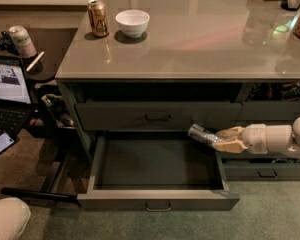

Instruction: Place redbull can into middle drawer

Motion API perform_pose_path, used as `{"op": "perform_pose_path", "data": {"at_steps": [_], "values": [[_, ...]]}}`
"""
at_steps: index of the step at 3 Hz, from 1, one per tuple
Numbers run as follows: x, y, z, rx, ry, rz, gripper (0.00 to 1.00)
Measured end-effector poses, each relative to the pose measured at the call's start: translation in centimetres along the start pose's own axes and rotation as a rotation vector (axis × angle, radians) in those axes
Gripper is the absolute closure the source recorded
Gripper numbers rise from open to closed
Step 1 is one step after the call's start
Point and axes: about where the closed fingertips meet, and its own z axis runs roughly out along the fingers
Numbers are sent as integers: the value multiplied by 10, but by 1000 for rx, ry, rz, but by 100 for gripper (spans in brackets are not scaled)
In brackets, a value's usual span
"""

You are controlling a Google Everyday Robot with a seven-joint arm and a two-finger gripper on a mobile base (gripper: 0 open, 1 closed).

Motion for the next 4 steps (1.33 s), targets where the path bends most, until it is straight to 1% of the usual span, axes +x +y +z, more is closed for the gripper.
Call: {"op": "perform_pose_path", "data": {"at_steps": [1, 2, 3, 4], "values": [[36, -9, 33, 40, 36, 27, 100], [77, -17, 63, 92, 117, 45, 100], [77, -17, 63, 92, 117, 45, 100], [92, -14, 83, 63, 113, 71, 100]]}}
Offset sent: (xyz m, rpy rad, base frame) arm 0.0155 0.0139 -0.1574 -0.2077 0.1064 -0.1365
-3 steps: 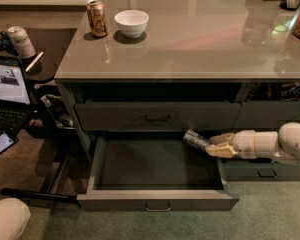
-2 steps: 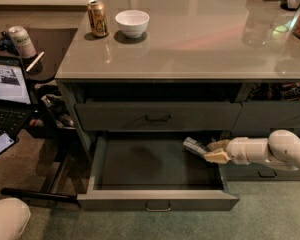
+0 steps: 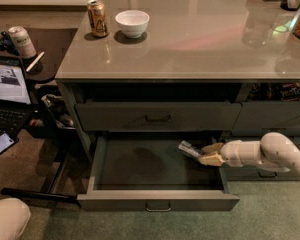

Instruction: Place redbull can into middle drawer

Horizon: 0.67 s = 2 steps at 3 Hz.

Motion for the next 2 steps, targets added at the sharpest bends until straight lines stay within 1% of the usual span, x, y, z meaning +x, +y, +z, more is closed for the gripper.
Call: {"op": "perform_pose_path", "data": {"at_steps": [1, 2], "values": [[26, 12, 50, -52, 14, 43, 100], [41, 22, 87, -84, 12, 61, 100]]}}
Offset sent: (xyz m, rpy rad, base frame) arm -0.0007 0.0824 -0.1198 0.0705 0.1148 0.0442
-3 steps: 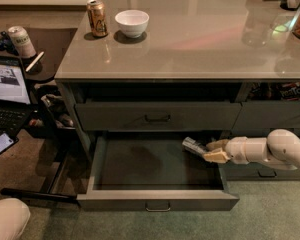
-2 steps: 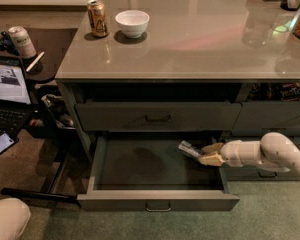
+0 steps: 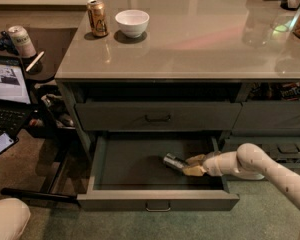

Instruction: Place redbull can into middle drawer

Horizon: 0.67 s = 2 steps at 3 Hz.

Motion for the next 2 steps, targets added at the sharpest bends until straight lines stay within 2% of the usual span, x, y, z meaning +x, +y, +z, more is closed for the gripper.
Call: {"op": "perform_pose_path", "data": {"at_steps": [1, 2], "values": [[0, 6, 17, -6, -20, -11, 82], [-5, 11, 19, 5, -42, -39, 59]]}}
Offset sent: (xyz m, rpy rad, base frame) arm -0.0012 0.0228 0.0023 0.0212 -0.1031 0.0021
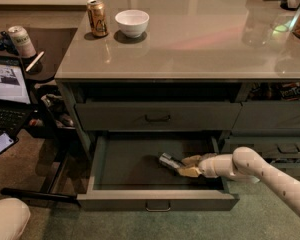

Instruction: Place redbull can into middle drawer

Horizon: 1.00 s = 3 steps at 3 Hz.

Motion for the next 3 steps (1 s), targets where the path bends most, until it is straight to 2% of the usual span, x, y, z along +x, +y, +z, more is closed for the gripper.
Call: {"op": "perform_pose_path", "data": {"at_steps": [2, 3], "values": [[-6, 3, -5, 33, 6, -42, 12], [-6, 3, -5, 33, 6, -42, 0]]}}
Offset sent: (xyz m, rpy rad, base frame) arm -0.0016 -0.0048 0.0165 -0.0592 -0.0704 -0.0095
